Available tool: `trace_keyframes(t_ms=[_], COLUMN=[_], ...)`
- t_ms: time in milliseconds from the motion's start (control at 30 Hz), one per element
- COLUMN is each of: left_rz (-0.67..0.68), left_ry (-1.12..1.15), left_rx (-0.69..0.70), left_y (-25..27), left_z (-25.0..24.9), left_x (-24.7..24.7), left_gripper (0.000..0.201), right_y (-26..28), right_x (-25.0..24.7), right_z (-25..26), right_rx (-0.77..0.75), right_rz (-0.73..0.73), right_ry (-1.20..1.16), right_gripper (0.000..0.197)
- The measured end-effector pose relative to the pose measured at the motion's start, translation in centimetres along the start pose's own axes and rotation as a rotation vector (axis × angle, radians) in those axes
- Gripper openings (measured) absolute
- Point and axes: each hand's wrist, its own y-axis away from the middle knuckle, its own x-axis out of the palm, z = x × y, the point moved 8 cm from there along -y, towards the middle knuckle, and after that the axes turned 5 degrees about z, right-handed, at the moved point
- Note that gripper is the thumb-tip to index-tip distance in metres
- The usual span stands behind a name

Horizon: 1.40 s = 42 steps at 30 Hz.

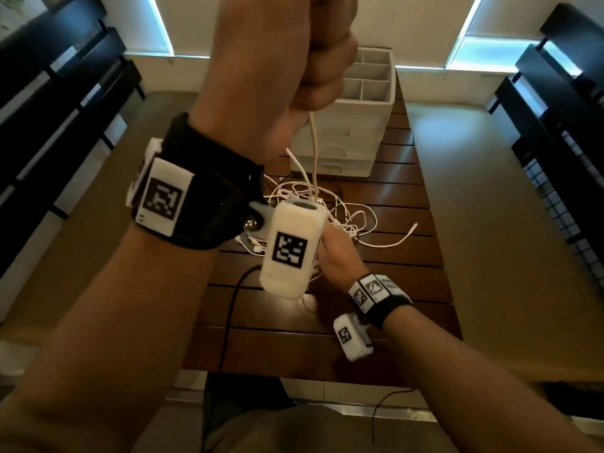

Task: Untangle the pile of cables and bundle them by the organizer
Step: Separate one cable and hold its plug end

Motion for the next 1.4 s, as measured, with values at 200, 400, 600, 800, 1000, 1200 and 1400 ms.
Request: trace_keyframes(t_ms=[200,400,600,800,1000,1200,1400], left_rz=[-0.084,-0.157,-0.211,-0.226,-0.11,-0.109,-0.214], left_ry=[-0.046,-0.061,-0.201,-0.581,-0.706,-0.661,-0.597], left_rx=[-0.02,-0.123,-0.262,-0.242,-0.378,-0.318,-0.065], left_y=[0.4,1.6,2.3,3.0,4.2,3.7,2.1], left_z=[0.4,3.6,8.1,11.3,14.6,14.6,9.2], left_x=[-0.8,-2.4,-3.5,-4.2,-4.3,-3.6,-3.8], left_gripper=[0.034,0.043,0.041,0.026,0.048,0.021,0.03], right_y=[-1.2,-2.2,-3.4,-3.6,-3.2,-3.1,-2.0], right_x=[-7.5,-6.7,-9.3,-9.6,-6.5,-6.7,-4.3], right_z=[6.3,5.6,8.2,9.0,5.4,5.1,0.1], right_rx=[-0.157,-0.062,-0.169,-0.228,-0.08,-0.15,-0.052], right_rz=[-0.25,-0.063,-0.104,-0.097,0.077,0.066,0.084], right_ry=[-0.212,-0.146,-0.153,-0.043,-0.105,0.008,0.065], right_gripper=[0.025,0.029,0.029,0.021,0.018,0.03,0.023])
